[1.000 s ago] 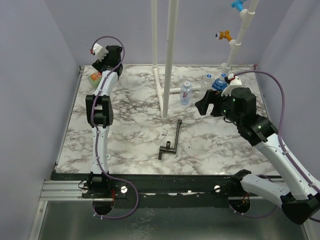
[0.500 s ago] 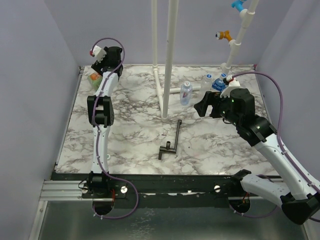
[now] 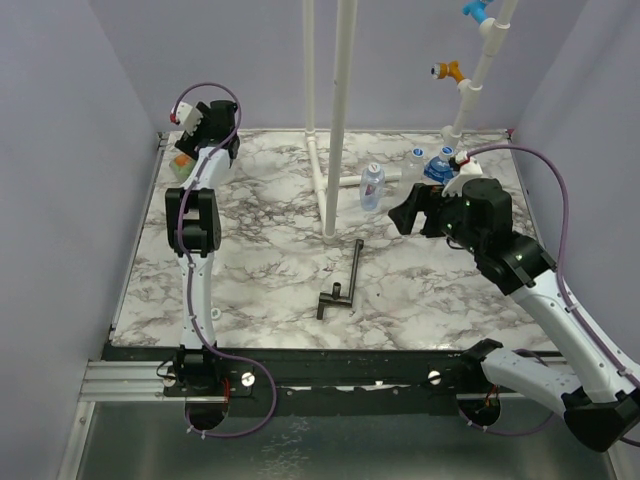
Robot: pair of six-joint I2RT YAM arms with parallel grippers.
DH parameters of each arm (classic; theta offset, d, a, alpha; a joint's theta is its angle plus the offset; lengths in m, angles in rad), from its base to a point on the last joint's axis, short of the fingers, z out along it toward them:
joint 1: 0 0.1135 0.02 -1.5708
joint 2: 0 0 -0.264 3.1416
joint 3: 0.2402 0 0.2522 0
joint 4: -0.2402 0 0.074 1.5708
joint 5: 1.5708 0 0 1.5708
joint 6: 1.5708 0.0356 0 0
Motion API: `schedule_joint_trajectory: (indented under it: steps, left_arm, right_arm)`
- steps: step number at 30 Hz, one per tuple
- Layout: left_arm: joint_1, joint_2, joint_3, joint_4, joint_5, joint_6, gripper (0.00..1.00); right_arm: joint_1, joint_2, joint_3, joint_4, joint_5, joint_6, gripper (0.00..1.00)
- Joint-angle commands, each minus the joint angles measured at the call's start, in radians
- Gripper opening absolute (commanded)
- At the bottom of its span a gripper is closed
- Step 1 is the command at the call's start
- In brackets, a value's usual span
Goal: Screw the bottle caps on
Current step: Move the plastic bottle to the center of the board.
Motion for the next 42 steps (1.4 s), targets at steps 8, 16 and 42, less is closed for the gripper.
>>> schedule_joint_trajectory:
  steps: [8, 16, 42]
  left_arm:
    - [0.010, -0.145, -0.268, -0.105, 0.006, -0.084, 0.99]
    - [-0.001, -0.242, -0.423, -0.107, 0.051, -0.166, 0.99]
    - [-0.178, -0.496, -0.858, -0.104, 0.068, -0.319, 0.99]
  right_arm:
    - [0.004, -0.043, -0.011, -0.026, -0.039, 0.033, 0.96]
    - [0.004, -0.085, -0.032, -0.043, -0.040, 0.058, 0.96]
    - [0.004, -0.173, -0.033, -0.111, -0.030, 0.097, 0.96]
